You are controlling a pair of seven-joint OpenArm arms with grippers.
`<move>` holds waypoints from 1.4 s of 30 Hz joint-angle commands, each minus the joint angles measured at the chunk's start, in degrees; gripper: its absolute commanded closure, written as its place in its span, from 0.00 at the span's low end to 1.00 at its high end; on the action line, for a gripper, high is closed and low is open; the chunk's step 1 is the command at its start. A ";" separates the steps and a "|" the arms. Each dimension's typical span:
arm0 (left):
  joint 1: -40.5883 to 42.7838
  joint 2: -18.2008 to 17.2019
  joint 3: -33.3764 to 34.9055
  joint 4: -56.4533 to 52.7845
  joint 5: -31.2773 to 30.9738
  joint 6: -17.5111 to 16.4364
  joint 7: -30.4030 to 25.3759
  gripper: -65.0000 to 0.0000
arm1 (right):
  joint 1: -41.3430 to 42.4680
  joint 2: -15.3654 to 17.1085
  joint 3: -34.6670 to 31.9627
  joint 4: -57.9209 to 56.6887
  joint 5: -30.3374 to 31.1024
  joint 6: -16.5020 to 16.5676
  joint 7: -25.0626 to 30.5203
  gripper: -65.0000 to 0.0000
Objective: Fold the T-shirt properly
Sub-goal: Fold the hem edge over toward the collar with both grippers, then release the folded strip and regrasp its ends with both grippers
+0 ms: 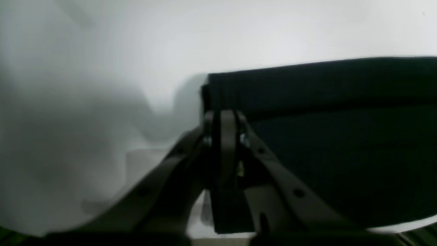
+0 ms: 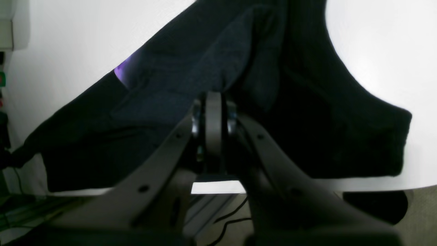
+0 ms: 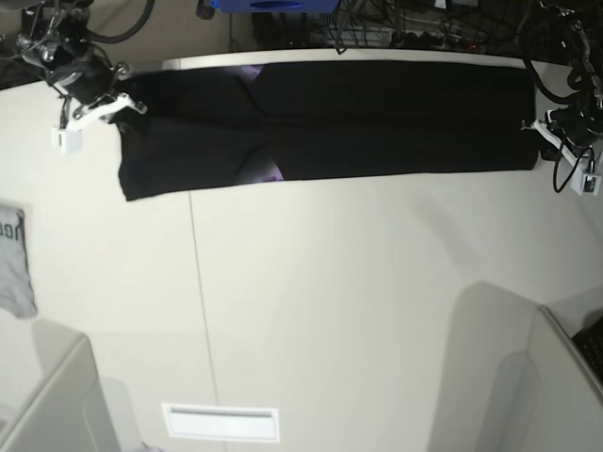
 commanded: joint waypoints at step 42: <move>5.19 7.57 -11.82 6.70 -9.73 -0.21 -0.72 0.70 | 0.22 -3.92 6.91 0.76 -3.34 16.76 1.19 0.87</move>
